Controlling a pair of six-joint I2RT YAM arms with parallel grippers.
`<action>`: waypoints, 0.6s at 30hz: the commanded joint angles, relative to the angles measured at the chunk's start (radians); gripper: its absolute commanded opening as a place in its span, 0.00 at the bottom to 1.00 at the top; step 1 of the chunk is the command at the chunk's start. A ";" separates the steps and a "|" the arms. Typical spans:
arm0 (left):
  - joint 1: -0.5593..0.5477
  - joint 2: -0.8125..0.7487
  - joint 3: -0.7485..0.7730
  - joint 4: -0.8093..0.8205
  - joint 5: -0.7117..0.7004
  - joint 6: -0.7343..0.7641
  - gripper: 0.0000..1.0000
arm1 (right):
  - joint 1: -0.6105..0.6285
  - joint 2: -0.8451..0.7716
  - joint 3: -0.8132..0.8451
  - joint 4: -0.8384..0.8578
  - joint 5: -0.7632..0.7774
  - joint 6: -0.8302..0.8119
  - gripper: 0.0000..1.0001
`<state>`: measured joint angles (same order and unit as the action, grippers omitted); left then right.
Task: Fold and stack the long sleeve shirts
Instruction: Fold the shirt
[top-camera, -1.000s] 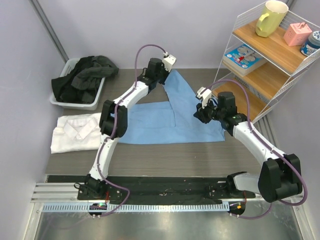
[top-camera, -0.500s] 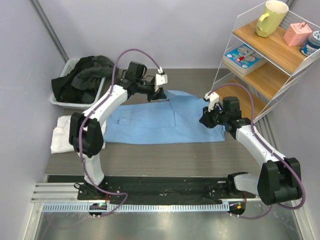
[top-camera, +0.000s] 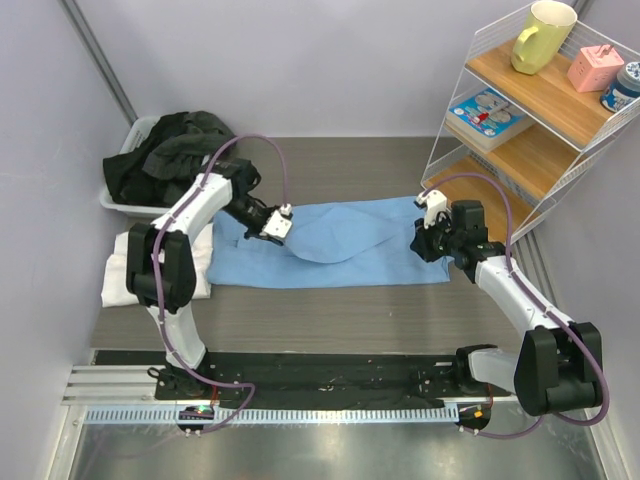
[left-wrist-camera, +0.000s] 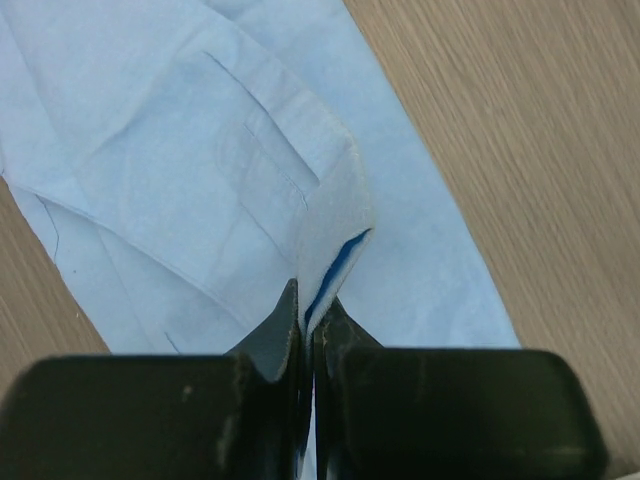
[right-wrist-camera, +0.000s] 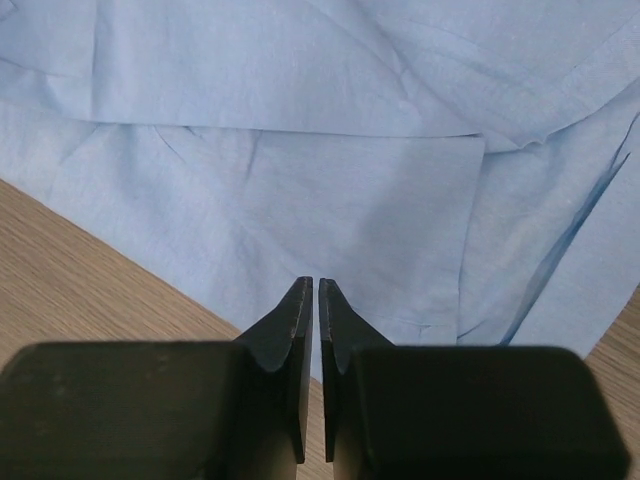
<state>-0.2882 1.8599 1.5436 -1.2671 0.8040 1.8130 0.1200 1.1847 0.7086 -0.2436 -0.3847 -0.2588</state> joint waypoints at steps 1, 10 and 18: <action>0.023 -0.045 -0.019 -0.107 -0.057 0.232 0.00 | -0.003 0.013 0.005 0.006 0.032 -0.030 0.10; 0.093 -0.004 -0.017 -0.098 -0.140 0.474 0.01 | -0.013 0.012 0.003 -0.005 0.059 -0.053 0.08; 0.127 0.038 -0.039 -0.025 -0.209 0.609 0.06 | -0.011 -0.016 0.011 -0.037 0.038 -0.063 0.08</action>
<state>-0.1783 1.8832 1.5139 -1.3178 0.6300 1.9732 0.1135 1.2083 0.7082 -0.2737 -0.3382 -0.3084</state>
